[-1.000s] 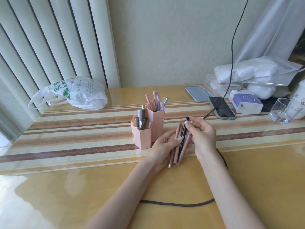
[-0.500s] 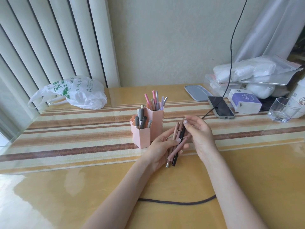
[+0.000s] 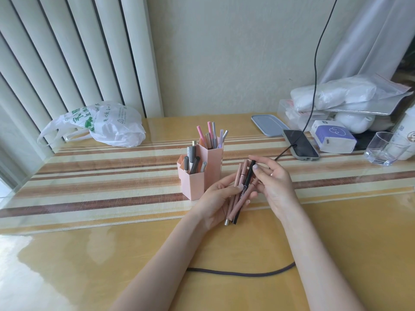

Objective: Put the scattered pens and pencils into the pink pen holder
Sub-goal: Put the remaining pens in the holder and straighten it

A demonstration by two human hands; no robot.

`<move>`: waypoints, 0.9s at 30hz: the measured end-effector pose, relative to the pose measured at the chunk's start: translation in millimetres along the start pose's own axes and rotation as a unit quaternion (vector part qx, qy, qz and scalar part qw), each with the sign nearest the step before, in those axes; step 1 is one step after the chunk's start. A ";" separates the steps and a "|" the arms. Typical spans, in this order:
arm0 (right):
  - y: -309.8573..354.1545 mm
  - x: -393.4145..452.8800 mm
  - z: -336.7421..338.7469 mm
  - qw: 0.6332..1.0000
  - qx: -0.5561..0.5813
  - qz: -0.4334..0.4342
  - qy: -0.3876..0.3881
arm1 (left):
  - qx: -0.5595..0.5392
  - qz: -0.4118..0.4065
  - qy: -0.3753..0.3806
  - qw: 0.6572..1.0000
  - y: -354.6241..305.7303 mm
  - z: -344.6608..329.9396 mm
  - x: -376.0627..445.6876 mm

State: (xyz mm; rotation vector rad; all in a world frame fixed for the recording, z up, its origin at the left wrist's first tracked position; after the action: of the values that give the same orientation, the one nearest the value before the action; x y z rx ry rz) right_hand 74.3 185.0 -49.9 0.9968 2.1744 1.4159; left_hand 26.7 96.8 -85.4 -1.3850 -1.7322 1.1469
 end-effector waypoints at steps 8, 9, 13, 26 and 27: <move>6.5 -7.0 -15.8 0.989 -0.143 0.032 0.039 | 0.014 0.001 0.012 1.000 1.1 -1.7 -0.8; 5.3 -7.2 -18.0 0.984 -0.171 0.031 0.043 | 0.019 0.004 0.011 1.000 2.0 -1.6 -1.0; 3.0 -5.6 -19.2 0.982 -0.181 0.033 0.036 | 0.043 0.020 0.009 0.999 5.2 -1.4 -2.1; 11.7 11.6 11.9 0.972 0.235 0.017 -0.026 | 0.000 0.075 -0.005 0.997 16.0 1.5 1.3; 12.1 11.3 10.1 0.967 0.251 0.015 -0.023 | -0.011 0.077 -0.013 0.997 16.6 3.6 1.8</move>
State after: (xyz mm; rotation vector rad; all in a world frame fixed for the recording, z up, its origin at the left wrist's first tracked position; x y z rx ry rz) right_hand 77.3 202.7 -42.5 1.2141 2.5519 0.8474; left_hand 30.0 98.8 -102.0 -1.5466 -1.6834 1.2365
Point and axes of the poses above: each hand's wrist, its own x-axis towards the middle knuckle, its own z-axis out of the back of the hand, y = z × x, the point moved 10 cm from there along x, towards the middle knuckle, and after that the axes turned 14 degrees about x, right-handed, at the moved point
